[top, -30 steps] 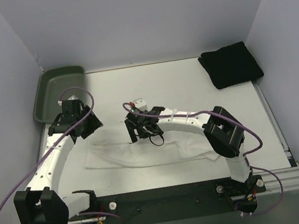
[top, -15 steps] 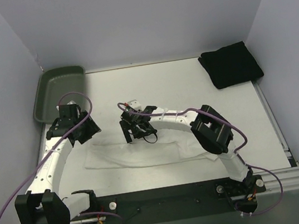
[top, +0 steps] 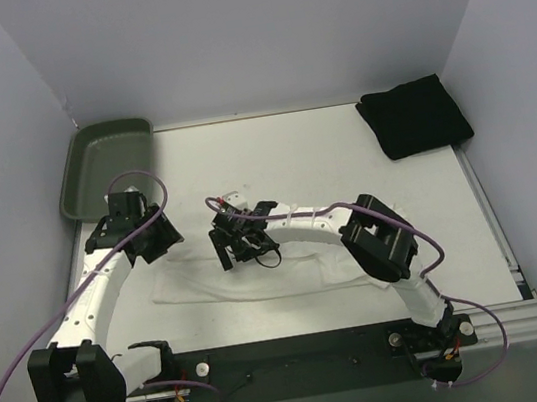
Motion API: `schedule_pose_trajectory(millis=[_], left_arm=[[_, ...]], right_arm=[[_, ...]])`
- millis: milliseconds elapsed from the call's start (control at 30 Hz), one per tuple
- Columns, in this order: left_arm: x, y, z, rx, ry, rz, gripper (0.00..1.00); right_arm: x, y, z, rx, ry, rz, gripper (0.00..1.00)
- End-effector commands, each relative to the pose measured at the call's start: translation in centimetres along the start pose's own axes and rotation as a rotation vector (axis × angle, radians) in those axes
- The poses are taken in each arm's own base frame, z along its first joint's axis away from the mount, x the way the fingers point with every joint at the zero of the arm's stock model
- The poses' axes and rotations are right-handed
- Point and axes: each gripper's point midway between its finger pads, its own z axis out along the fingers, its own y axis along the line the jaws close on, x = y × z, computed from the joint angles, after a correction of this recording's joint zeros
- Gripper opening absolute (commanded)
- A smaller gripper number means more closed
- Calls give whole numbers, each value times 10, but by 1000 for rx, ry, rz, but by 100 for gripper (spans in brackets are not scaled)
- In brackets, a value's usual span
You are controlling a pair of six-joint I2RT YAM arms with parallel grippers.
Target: Fold and stack the t-shirts
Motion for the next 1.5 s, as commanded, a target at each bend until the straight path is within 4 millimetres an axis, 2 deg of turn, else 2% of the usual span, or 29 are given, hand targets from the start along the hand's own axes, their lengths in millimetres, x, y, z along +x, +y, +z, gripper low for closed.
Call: schedule_pose_trajectory(millis=[0, 400, 533, 667, 900, 1067, 1200, 1333, 1467], left_arm=[[-8, -7, -5, 47, -45, -4, 62], [-4, -7, -7, 62, -52, -16, 62], [-2, -5, -7, 61, -53, -16, 62], [1, -4, -6, 64, -50, -13, 61], [5, 1, -5, 45, -39, 4, 62], [1, 4, -7, 24, -47, 15, 62], [-2, 6, -8, 15, -49, 17, 62], [-5, 4, -9, 20, -52, 17, 62], [-6, 6, -9, 15, -55, 14, 62]], right_arm=[[6, 14, -26, -34, -15, -4, 86], [49, 23, -43, -12, -14, -69, 86], [54, 22, -47, 15, -35, -90, 86], [46, 22, -55, 39, -67, -107, 86], [6, 28, -67, 45, -151, -101, 86], [-10, 34, -45, 7, -110, -73, 86], [-10, 44, -35, -17, -89, -72, 86], [-7, 45, -23, -19, -66, -71, 86], [-2, 49, -20, -35, -54, -66, 86]])
